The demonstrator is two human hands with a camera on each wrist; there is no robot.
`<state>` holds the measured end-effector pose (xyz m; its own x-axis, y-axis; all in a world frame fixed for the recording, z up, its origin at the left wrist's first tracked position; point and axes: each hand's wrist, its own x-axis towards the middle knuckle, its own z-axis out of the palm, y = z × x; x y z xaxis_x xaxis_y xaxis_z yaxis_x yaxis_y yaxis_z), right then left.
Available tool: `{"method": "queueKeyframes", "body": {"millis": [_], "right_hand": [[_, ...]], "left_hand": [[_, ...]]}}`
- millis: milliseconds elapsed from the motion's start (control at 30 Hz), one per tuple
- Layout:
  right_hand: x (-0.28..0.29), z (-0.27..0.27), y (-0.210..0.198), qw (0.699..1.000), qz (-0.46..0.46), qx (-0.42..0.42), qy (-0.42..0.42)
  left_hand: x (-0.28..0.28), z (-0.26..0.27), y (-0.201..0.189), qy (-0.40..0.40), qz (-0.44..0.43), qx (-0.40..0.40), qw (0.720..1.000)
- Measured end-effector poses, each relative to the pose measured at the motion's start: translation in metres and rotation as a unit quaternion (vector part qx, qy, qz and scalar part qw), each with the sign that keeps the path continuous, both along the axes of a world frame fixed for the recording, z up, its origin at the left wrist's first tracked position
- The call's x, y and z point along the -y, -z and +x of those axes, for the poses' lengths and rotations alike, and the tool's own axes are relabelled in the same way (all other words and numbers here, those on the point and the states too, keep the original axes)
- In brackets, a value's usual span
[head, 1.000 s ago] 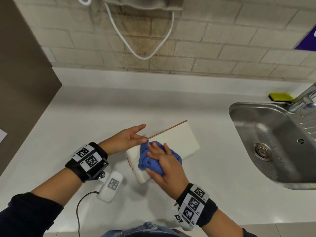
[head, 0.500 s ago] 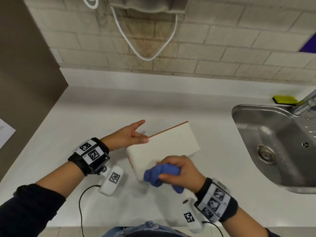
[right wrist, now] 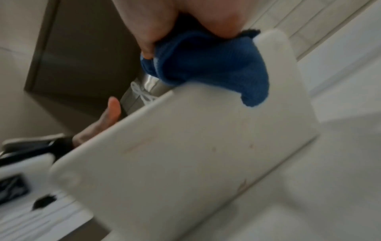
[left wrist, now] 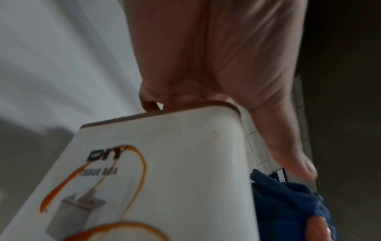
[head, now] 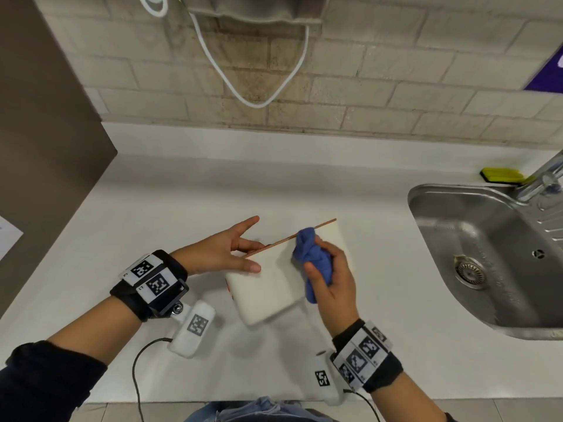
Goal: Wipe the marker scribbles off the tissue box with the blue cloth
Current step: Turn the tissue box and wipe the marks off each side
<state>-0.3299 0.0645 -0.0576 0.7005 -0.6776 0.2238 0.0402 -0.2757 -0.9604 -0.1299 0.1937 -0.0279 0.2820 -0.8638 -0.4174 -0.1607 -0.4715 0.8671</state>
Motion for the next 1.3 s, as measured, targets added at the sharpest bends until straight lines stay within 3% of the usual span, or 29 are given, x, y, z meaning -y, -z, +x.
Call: {"method": "queueKeyframes", "body": {"millis": [200, 300, 367, 533, 633, 800, 933, 1033, 1133, 1300], "right_hand": [[-0.026, -0.015, 0.014, 0.979, -0.075, -0.073, -0.176], [-0.024, -0.019, 0.007, 0.967, -0.019, -0.079, -0.240], [-0.018, -0.023, 0.000, 0.976, 0.024, -0.042, -0.211], [0.016, -0.039, -0.017, 0.985, 0.158, 0.061, -0.027], [0.034, -0.053, -0.018, 0.944, 0.303, 0.126, 0.018], [0.045, -0.076, -0.013, 0.852, 0.468, 0.231, 0.045], [0.049, -0.085, -0.010, 0.820, 0.501, 0.271, 0.047], [0.051, -0.089, -0.007, 0.795, 0.534, 0.285, 0.028], [0.052, -0.087, -0.008, 0.789, 0.542, 0.291, -0.009], [0.051, -0.075, -0.012, 0.817, 0.516, 0.257, 0.008]], "left_hand": [[-0.011, -0.002, 0.010, -0.025, -0.017, 0.041, 0.999], [-0.012, -0.004, 0.005, -0.023, -0.020, 0.080, 0.996], [-0.010, -0.006, 0.003, -0.007, -0.027, 0.112, 0.993], [-0.013, -0.007, 0.000, 0.039, -0.018, 0.197, 0.980], [-0.014, -0.010, -0.004, 0.102, 0.005, 0.288, 0.952], [-0.017, -0.010, 0.001, 0.180, 0.009, 0.451, 0.874], [-0.019, 0.008, 0.003, 0.145, -0.003, 0.509, 0.848], [-0.013, 0.000, -0.001, 0.147, -0.001, 0.563, 0.813], [0.004, -0.046, 0.002, 0.149, -0.021, 0.544, 0.826], [0.034, -0.091, 0.027, 0.041, 0.013, 0.545, 0.837]]}}
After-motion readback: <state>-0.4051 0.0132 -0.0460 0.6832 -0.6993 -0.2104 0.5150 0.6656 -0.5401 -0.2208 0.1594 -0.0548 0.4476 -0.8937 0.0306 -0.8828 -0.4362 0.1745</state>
